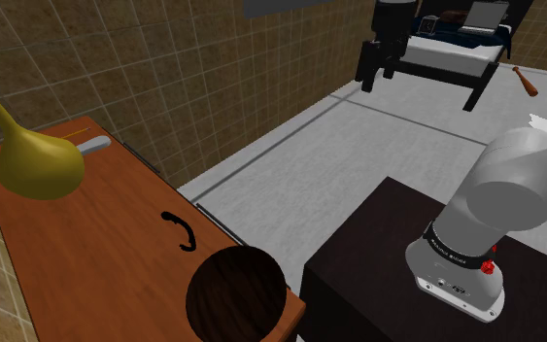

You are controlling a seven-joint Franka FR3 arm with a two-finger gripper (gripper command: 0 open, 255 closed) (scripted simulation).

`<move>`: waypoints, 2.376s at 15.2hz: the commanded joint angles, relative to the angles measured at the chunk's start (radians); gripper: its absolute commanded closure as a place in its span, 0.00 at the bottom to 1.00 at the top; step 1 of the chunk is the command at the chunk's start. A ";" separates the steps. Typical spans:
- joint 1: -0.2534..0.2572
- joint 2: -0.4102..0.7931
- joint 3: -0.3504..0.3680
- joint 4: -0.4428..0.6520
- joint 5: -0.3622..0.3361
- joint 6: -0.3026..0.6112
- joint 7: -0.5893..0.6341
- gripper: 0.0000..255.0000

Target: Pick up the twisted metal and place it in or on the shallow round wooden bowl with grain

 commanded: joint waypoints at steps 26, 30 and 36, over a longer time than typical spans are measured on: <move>0.180 0.575 0.404 0.177 0.208 0.403 0.439 0.00; 0.200 0.709 0.456 0.268 0.176 0.447 0.519 0.00; 0.251 0.924 0.508 0.439 0.090 0.483 0.645 0.00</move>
